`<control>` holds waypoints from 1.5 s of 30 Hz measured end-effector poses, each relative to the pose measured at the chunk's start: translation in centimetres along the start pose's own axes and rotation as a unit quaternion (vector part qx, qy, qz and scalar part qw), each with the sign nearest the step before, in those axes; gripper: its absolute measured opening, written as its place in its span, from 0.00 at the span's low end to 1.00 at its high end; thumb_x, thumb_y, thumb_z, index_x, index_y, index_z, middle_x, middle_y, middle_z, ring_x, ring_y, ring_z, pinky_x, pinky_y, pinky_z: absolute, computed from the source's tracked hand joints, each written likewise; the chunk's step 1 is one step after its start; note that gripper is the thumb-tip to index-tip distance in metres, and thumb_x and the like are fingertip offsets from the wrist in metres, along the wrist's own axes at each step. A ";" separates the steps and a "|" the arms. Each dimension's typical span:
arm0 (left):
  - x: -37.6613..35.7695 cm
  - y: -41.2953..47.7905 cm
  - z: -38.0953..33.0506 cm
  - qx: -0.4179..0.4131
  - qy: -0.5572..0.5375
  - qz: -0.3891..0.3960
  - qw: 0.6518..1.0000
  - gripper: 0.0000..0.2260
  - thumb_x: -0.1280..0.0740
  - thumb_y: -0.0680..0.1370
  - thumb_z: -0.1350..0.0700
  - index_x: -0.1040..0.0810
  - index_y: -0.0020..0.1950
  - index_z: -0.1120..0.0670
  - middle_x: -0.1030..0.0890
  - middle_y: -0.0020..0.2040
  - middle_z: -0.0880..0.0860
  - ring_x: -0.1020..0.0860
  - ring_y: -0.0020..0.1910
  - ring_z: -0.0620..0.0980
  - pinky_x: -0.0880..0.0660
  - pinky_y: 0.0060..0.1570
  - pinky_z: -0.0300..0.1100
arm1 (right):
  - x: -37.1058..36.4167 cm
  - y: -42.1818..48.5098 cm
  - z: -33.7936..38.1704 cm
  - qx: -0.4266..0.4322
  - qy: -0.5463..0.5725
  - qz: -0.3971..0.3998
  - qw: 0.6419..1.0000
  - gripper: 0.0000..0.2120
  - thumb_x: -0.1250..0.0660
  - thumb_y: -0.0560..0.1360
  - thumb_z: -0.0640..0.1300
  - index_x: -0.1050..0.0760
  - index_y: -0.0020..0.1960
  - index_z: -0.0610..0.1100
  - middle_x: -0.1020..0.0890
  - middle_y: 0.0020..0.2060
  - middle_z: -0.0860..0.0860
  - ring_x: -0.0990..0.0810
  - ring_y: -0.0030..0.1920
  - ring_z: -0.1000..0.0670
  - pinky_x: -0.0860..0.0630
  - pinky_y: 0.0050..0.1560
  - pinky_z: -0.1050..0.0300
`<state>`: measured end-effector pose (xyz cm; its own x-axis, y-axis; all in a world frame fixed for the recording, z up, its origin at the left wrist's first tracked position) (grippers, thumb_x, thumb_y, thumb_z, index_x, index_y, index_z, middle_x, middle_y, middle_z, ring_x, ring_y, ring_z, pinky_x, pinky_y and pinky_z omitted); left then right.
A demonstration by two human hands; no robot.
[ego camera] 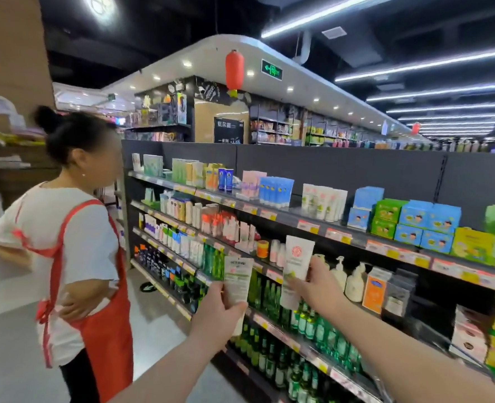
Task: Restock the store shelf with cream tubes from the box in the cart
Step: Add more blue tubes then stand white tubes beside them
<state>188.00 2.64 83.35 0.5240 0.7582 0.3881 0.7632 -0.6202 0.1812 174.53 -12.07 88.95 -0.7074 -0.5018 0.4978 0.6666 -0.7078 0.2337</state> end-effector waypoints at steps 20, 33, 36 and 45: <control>-10.2 31.0 -1.0 -0.058 -0.014 0.091 0.994 0.10 0.30 0.74 0.57 0.30 0.49 0.49 0.21 0.51 0.54 0.22 0.49 0.53 0.23 0.52 0.49 | 2.0 27.4 -8.3 -0.063 0.015 -0.090 0.994 0.17 0.34 0.75 0.45 0.33 0.61 0.52 0.21 0.52 0.52 0.21 0.48 0.50 0.23 0.46 0.53; -19.0 46.2 -3.0 -0.137 -0.086 0.187 0.969 0.15 0.30 0.74 0.57 0.30 0.57 0.49 0.22 0.53 0.47 0.23 0.55 0.47 0.27 0.53 0.41 | 7.3 37.7 -10.1 -0.088 -0.045 -0.257 0.961 0.15 0.31 0.73 0.38 0.28 0.56 0.49 0.21 0.45 0.57 0.24 0.44 0.58 0.29 0.40 0.62; -19.4 51.1 -3.7 -0.179 -0.098 0.197 0.959 0.14 0.30 0.74 0.57 0.32 0.53 0.45 0.22 0.51 0.43 0.23 0.53 0.45 0.27 0.53 0.40 | 7.2 41.8 -9.4 -0.083 -0.072 -0.293 0.950 0.12 0.31 0.73 0.38 0.28 0.52 0.49 0.23 0.42 0.55 0.26 0.41 0.60 0.33 0.34 0.67; -21.5 60.3 -4.2 -0.233 -0.124 0.231 0.937 0.12 0.31 0.75 0.58 0.30 0.55 0.48 0.26 0.45 0.37 0.28 0.44 0.32 0.33 0.38 0.27 | 4.9 51.6 -10.8 -0.130 -0.101 -0.344 0.925 0.11 0.32 0.74 0.39 0.29 0.56 0.41 0.20 0.47 0.51 0.22 0.47 0.51 0.24 0.41 0.60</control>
<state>221.21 -51.92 89.72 0.8728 0.3757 0.3116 0.2165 -0.8702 0.4426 202.92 -56.42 94.43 -0.8668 0.1956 0.4587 -0.0212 -0.9334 0.3581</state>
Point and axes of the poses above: each hand's wrist, its own y-axis towards the middle knuckle, its own x-axis out of the back of the hand, z = x × y, the point moved 4 cm from there along y, towards the middle knuckle
